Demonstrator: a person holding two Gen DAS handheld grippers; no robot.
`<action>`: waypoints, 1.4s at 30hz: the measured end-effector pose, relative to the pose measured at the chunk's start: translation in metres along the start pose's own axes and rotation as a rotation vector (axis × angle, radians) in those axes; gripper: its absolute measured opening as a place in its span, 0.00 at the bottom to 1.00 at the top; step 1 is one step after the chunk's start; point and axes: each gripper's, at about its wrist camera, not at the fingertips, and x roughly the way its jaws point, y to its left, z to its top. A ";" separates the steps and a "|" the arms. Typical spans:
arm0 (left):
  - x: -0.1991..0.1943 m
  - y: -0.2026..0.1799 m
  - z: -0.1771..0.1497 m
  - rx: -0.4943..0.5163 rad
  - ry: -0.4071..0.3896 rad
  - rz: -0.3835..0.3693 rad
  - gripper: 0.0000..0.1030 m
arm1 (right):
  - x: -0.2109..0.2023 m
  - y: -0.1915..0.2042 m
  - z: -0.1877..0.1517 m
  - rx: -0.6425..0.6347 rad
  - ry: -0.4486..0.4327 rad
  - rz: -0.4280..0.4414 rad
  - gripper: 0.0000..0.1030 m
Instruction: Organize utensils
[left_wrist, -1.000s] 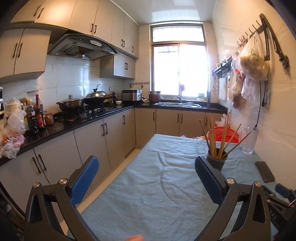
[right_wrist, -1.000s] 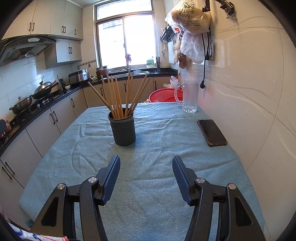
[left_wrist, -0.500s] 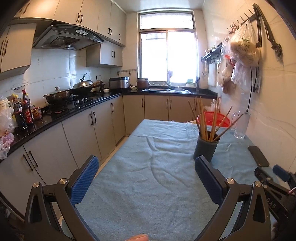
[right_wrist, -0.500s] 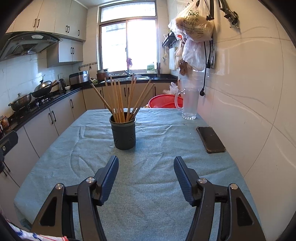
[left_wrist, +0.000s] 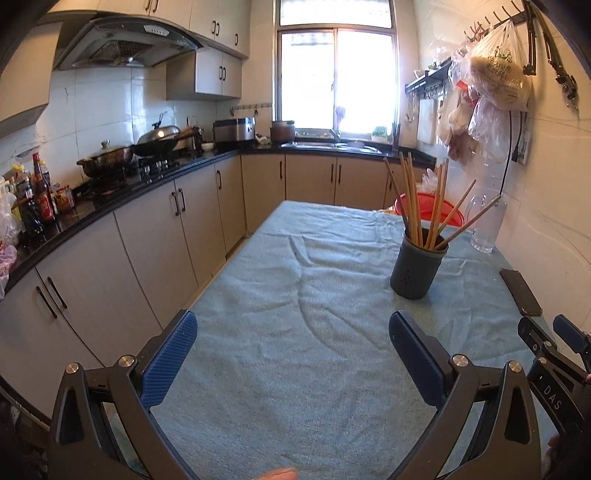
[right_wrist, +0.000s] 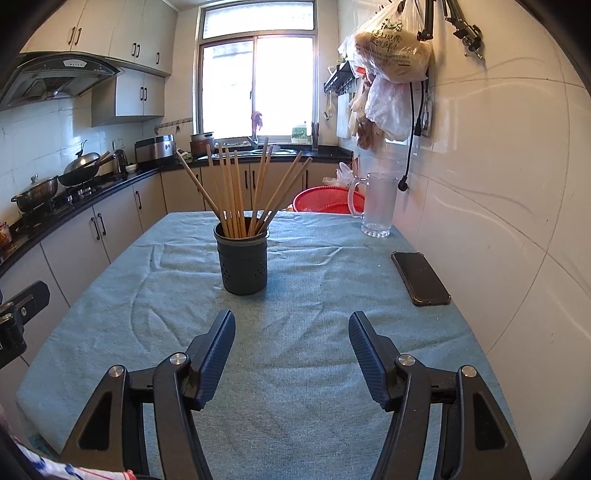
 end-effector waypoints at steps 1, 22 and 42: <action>0.003 0.000 -0.001 0.000 0.009 -0.002 1.00 | 0.001 0.000 0.000 0.000 0.002 -0.001 0.66; 0.035 -0.006 -0.006 0.004 0.114 -0.014 1.00 | 0.026 -0.003 -0.005 -0.011 0.025 -0.016 0.66; 0.052 -0.016 -0.003 0.030 0.127 -0.002 1.00 | 0.045 -0.005 -0.006 -0.040 0.036 0.008 0.67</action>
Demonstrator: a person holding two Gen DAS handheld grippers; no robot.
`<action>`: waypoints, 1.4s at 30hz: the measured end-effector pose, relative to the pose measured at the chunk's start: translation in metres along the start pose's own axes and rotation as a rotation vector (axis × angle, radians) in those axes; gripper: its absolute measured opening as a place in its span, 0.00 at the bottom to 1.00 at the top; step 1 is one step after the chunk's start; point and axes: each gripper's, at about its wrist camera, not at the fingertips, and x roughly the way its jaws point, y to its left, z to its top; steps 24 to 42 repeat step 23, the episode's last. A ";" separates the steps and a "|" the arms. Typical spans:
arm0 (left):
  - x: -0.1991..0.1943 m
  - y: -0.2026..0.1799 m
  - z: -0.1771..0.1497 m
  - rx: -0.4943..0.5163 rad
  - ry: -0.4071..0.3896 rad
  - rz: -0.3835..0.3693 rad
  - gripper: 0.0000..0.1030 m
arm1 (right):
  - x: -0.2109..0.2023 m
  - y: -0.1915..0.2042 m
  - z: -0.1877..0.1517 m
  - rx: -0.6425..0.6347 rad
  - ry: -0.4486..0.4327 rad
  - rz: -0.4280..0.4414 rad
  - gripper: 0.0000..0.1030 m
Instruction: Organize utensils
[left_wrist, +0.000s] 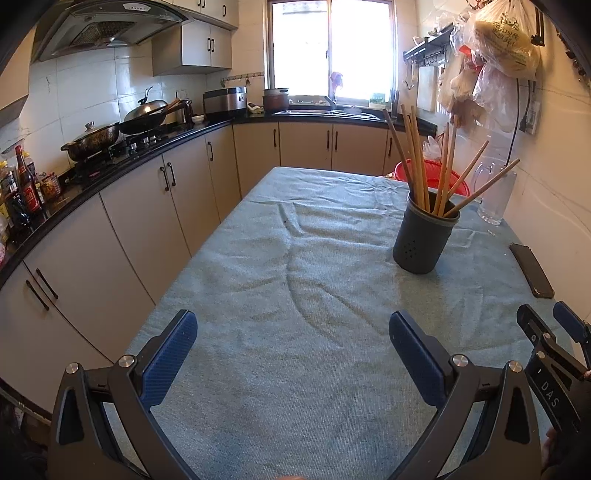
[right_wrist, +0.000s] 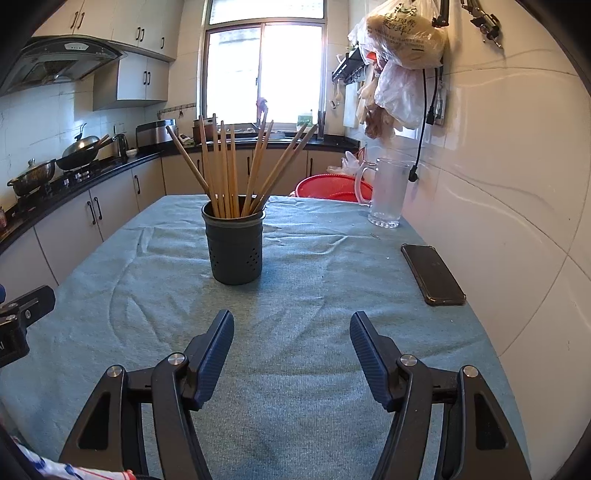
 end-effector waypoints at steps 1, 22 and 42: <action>0.001 -0.001 0.000 0.000 0.005 0.001 1.00 | 0.001 0.000 0.000 -0.002 0.001 0.001 0.68; 0.016 -0.032 0.003 0.048 0.056 -0.002 1.00 | 0.027 -0.018 0.000 -0.017 0.084 0.019 0.70; 0.018 -0.033 0.003 0.046 0.064 -0.008 1.00 | 0.029 -0.019 -0.001 -0.019 0.091 0.016 0.70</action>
